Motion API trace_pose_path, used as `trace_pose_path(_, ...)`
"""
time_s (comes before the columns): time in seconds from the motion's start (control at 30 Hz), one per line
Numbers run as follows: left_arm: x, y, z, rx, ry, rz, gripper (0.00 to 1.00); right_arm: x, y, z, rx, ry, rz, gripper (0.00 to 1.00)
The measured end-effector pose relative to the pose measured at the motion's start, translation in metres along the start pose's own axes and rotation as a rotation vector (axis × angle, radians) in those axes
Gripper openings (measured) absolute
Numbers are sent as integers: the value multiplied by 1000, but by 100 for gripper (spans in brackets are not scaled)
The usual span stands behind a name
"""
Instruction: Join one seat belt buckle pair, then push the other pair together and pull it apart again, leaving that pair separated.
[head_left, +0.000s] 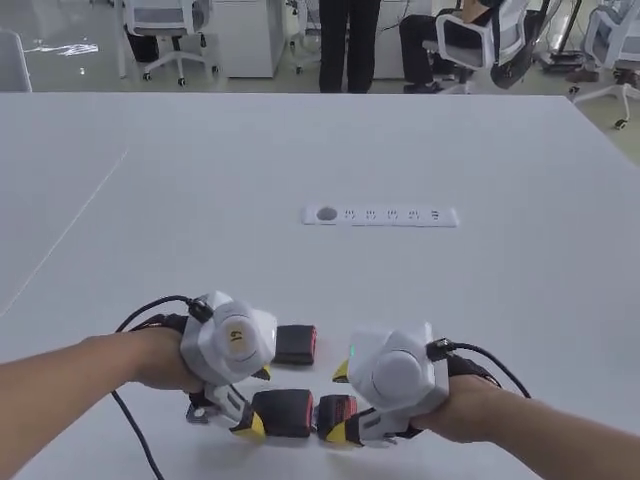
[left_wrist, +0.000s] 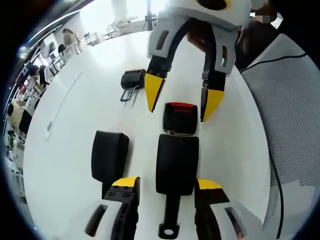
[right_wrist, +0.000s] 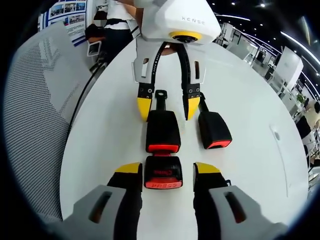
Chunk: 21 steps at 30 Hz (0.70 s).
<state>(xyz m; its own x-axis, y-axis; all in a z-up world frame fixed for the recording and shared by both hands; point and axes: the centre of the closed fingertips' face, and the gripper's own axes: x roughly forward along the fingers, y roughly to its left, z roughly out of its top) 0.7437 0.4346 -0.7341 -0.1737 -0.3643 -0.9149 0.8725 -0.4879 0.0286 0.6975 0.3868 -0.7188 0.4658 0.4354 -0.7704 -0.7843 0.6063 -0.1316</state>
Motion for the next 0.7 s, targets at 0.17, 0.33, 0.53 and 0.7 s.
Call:
trace_pose_path(0.17, -8, 5, 8, -24, -37, 16, 49, -10, -10, 3, 13, -16, -16, 41)
trace_pose_path(0.33, -15, 8, 11, -36, -56, 27, 49, -19, -18, 2, 19, -20, -30, 43)
trace_pose_path(0.53, -25, 14, 16, -54, -82, 42, 50, -28, -29, -1, 23, -16, -56, 44)
trace_pose_path(0.7, -31, 26, 22, -69, -106, 64, 50, -36, -39, -5, 30, -11, -78, 45)
